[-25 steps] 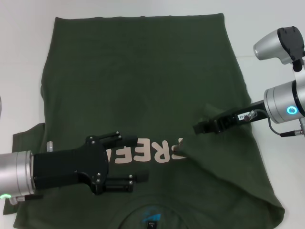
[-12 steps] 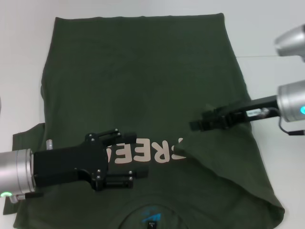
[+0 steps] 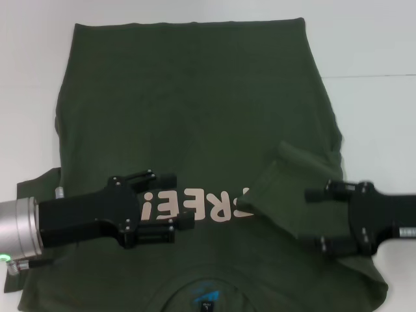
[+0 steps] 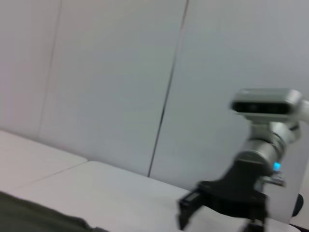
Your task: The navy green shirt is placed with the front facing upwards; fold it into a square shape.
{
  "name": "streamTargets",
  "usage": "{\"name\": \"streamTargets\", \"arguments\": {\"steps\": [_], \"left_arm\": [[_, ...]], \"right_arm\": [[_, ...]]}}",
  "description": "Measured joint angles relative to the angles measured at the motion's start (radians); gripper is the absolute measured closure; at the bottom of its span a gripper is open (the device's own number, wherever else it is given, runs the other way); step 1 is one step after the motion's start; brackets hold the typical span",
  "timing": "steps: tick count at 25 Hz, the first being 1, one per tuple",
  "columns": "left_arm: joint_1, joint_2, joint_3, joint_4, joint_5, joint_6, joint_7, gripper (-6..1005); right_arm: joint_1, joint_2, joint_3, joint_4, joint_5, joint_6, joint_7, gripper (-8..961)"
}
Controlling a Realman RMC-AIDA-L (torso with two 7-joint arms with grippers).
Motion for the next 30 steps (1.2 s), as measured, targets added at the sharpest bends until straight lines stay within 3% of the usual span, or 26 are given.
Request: {"name": "streamTargets", "arguments": {"steps": [4, 9, 14, 15, 16, 21, 27, 30], "left_arm": [[0.0, 0.008, -0.001, 0.02, 0.004, -0.032, -0.092, 124], [0.017, 0.025, 0.0, 0.097, 0.031, -0.047, -0.319, 124], [0.078, 0.019, -0.001, 0.322, 0.097, -0.027, -0.613, 124], [0.078, 0.019, -0.001, 0.322, 0.097, -0.027, -0.613, 123], [0.096, 0.017, -0.001, 0.42, 0.126, -0.007, -0.74, 123], [0.104, 0.021, -0.002, 0.622, 0.241, 0.07, -0.996, 124], [0.097, 0.024, -0.003, 0.795, 0.421, 0.154, -1.247, 125], [0.1, 0.023, -0.003, 0.814, 0.459, 0.157, -1.296, 126]], "right_arm": [[-0.034, 0.018, -0.003, -0.002, -0.001, -0.108, -0.13, 16], [-0.058, 0.025, -0.004, 0.0, -0.002, -0.136, -0.177, 17], [-0.052, 0.033, -0.007, 0.033, 0.0, -0.129, -0.216, 18], [-0.048, 0.033, -0.007, 0.042, 0.0, -0.127, -0.221, 18], [-0.043, 0.034, -0.008, 0.051, 0.001, -0.125, -0.228, 19], [-0.013, 0.035, -0.008, 0.113, 0.004, -0.093, -0.266, 20], [0.031, 0.035, -0.009, 0.198, 0.005, -0.056, -0.314, 21], [0.05, 0.035, -0.009, 0.222, 0.005, -0.04, -0.33, 22]]}}
